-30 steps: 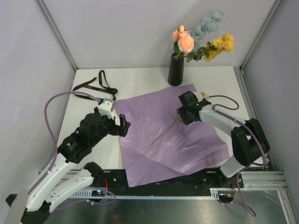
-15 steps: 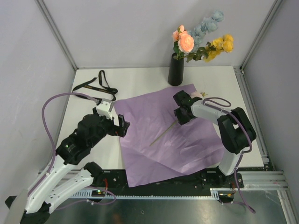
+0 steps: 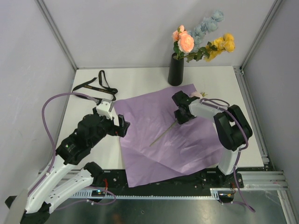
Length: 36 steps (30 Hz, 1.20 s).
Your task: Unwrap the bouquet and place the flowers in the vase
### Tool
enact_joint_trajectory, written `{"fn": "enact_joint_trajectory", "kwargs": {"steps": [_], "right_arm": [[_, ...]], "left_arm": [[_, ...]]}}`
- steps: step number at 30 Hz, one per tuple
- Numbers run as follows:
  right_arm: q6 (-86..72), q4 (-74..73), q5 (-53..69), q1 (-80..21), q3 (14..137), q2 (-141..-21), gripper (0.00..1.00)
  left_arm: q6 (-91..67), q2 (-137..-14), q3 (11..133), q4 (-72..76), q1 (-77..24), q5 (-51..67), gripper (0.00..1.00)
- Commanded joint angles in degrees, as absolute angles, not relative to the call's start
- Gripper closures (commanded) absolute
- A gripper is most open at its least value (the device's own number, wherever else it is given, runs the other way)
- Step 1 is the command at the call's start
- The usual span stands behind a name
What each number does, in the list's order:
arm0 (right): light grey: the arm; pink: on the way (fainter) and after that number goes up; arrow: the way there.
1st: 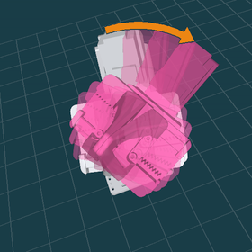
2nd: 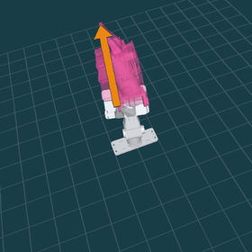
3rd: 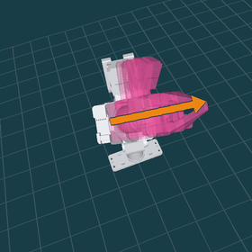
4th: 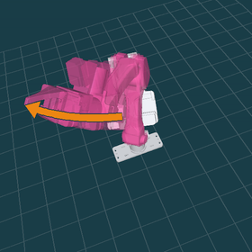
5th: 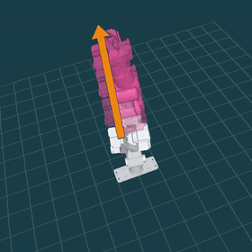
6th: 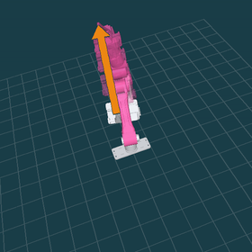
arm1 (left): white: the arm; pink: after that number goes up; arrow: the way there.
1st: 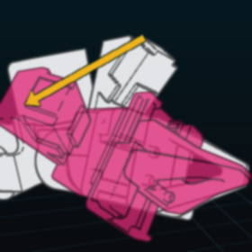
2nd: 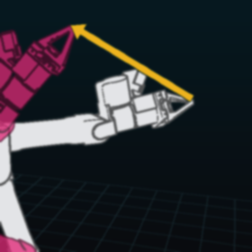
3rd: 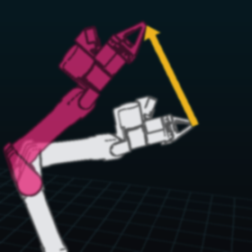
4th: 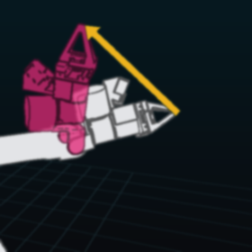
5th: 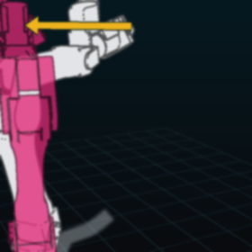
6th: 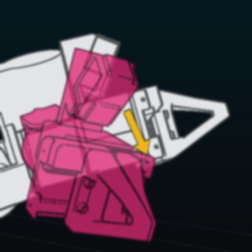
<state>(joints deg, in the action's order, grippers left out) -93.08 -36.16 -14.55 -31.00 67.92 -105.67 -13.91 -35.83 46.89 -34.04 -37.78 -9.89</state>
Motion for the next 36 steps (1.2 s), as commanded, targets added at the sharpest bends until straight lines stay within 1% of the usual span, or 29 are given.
{"fn": "enact_joint_trajectory", "kwargs": {"steps": [1,5,7,10,18,22,24,26,28,29,30,31,33,34,36], "right_arm": [[-95.2,-37.8,-17.0,-31.0,70.0,-106.5,0.67],[-94.7,-38.2,-18.8,-31.1,70.0,-105.3,0.84],[-94.9,-38.9,-20.7,-31.5,70.0,-104.0,0.91],[-95.6,-40.5,-24.8,-32.6,70.0,-100.8,0.98],[-96.6,-44.0,-42.6,-38.0,70.0,-88.9,1.00],[-92.4,-42.4,-58.9,-42.6,69.6,-83.3,1.00],[-88.1,-38.8,-68.1,-45.4,68.6,-80.4,1.00],[-79.3,-30.6,-76.3,-47.7,66.8,-77.6,1.00],[-68.8,-19.6,-80.5,-48.6,64.7,-75.1,1.00],[-60.8,-11.0,-80.4,-48.0,63.2,-74.0,1.00],[-53.9,-2.8,-77.4,-47.2,61.6,-72.8,1.00],[-44.1,9.8,-73.5,-45.5,58.4,-71.8,1.00],[-30.7,29.0,-58.5,-42.4,51.9,-69.8,1.00],[-26.3,35.4,-49.7,-41.1,49.7,-69.1,1.00],[-16.4,45.1,-38.0,-39.5,48.0,-68.9,1.00]], "left_arm": [[-12.9,-35.4,47.7,-33.4,-37.6,-10.1,0.00],[-12.9,-35.4,47.7,-33.3,-37.6,-10.1,0.00],[-12.9,-35.4,47.7,-33.3,-37.6,-10.2,0.00],[-13.0,-35.4,47.6,-33.4,-37.6,-10.3,0.00],[-13.0,-35.1,47.6,-33.4,-37.6,-10.8,0.00],[-13.0,-34.8,47.6,-33.4,-37.6,-11.2,0.00],[-13.0,-34.8,47.6,-33.4,-37.6,-11.3,0.00],[-13.0,-34.8,47.6,-33.3,-37.6,-11.3,0.00],[-13.0,-34.8,47.6,-33.3,-37.6,-11.2,0.00],[-13.0,-34.8,47.6,-33.3,-37.6,-11.2,0.00],[-13.0,-34.8,47.6,-33.4,-37.6,-11.1,0.00],[-13.0,-34.8,47.6,-33.4,-37.5,-11.1,0.00],[-13.0,-34.9,47.6,-33.3,-37.5,-11.1,0.00],[-13.0,-34.9,47.6,-33.4,-37.5,-11.1,0.00],[-13.0,-34.9,47.6,-33.3,-37.6,-11.2,0.00]]}}
